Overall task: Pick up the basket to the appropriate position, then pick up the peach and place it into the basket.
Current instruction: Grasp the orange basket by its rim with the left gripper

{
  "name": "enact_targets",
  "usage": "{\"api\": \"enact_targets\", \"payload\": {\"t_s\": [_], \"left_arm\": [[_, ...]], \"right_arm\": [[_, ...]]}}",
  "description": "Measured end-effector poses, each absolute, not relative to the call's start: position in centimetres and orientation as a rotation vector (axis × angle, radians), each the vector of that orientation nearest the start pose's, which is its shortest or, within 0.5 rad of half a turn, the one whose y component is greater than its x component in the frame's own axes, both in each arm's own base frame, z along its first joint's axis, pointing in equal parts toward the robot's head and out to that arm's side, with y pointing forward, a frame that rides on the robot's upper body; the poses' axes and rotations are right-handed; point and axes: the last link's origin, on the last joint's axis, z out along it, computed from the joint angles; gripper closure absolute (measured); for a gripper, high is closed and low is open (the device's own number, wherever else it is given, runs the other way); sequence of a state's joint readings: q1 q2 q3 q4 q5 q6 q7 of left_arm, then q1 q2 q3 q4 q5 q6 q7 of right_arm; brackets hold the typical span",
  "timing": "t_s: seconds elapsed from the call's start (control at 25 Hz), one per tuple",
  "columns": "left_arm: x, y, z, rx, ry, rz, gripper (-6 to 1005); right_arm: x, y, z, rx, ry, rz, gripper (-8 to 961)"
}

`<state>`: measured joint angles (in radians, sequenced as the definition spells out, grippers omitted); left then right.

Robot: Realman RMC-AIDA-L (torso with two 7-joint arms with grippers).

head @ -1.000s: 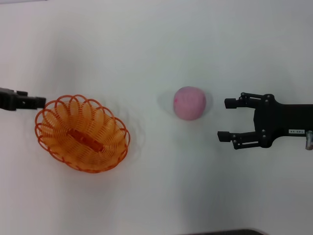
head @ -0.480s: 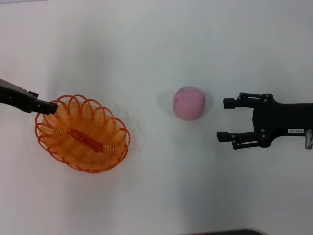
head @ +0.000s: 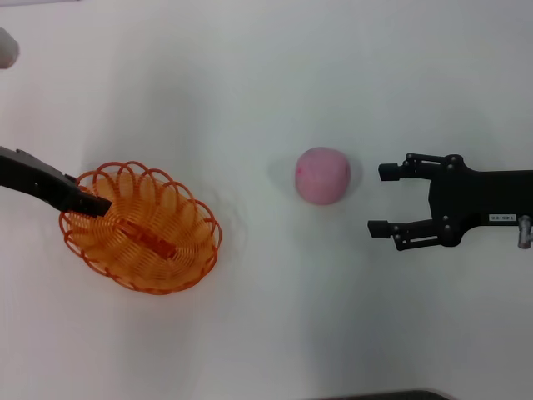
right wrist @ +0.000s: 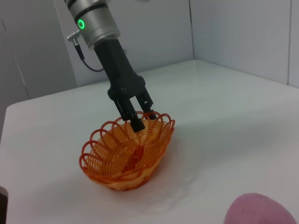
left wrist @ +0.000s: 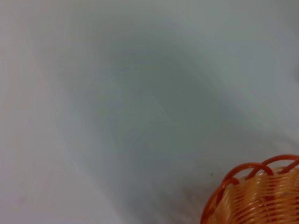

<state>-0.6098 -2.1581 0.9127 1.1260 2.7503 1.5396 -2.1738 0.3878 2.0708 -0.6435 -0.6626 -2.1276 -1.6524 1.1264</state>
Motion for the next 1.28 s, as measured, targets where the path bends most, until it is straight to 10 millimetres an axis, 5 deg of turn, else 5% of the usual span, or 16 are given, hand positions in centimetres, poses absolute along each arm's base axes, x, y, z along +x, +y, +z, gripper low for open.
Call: {"api": "enact_targets", "payload": {"t_s": [0.6,0.84,1.28], "left_arm": [[-25.67,35.33,1.18,-2.573,-1.061,0.399,376],[-25.70,35.25,1.18,-2.577,-1.065,0.402,615],[-25.78,35.34,1.38,-2.560,-1.090,0.391,882]], "right_arm": [[31.02,27.52,-0.02,-2.805,0.456,0.557,29],[31.13,27.34,-0.01,-2.805,0.462,0.558,28],[31.21,27.23,-0.02,-2.805,0.466,0.558,28]]}}
